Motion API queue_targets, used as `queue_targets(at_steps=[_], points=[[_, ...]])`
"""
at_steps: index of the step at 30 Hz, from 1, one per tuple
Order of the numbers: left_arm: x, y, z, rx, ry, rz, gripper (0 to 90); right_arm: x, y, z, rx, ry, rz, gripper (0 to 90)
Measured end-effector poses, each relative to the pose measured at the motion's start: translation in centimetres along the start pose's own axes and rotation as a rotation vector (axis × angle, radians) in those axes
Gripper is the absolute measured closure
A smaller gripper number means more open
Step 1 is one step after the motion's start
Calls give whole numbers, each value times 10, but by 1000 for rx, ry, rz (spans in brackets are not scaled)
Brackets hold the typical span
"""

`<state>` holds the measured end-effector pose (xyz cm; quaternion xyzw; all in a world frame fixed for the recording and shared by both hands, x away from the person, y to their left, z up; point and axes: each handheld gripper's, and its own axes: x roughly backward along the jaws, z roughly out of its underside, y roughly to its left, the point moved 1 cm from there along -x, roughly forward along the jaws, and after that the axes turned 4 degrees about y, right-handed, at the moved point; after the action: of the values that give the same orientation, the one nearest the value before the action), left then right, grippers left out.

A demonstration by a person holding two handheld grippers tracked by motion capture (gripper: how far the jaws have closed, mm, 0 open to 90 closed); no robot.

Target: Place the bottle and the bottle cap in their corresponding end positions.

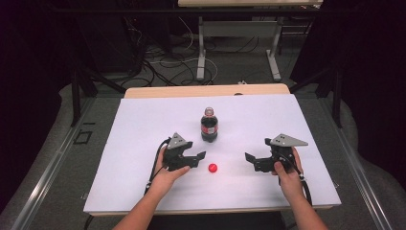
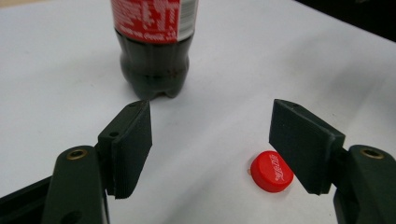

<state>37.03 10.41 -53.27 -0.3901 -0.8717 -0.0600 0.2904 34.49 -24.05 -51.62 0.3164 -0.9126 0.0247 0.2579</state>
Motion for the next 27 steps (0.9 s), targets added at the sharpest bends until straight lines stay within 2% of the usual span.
queue_targets(at_steps=[2,4,8,11,12,15,17,18,19,20,25,27], points=[[7,5,1,9,-5,-25,304,0,-1,0,-3,3,2,0],[16,11,2,24,-9,-32,304,0,-2,1,0,6,12,0],[31,23,3,103,-37,-53,291,1,-5,2,-11,6,17,0],[43,31,4,129,-56,-84,233,2,-7,2,-14,2,23,0],[47,33,4,151,-57,-86,214,2,-8,2,-18,3,27,0],[60,38,5,165,-69,-93,161,5,-12,2,-13,3,30,0],[69,42,7,171,-80,-103,151,7,-13,2,-33,6,36,0],[74,44,8,174,-85,-111,127,7,-15,3,-31,-3,38,0],[78,47,9,176,-95,-121,90,8,-15,3,-51,5,41,0],[82,49,11,177,-95,-130,65,9,-18,3,-31,-7,45,0],[100,64,23,209,-105,-166,7,13,-25,5,-57,-2,71,0],[104,70,29,208,-112,-178,7,14,-28,6,-60,3,70,0]])
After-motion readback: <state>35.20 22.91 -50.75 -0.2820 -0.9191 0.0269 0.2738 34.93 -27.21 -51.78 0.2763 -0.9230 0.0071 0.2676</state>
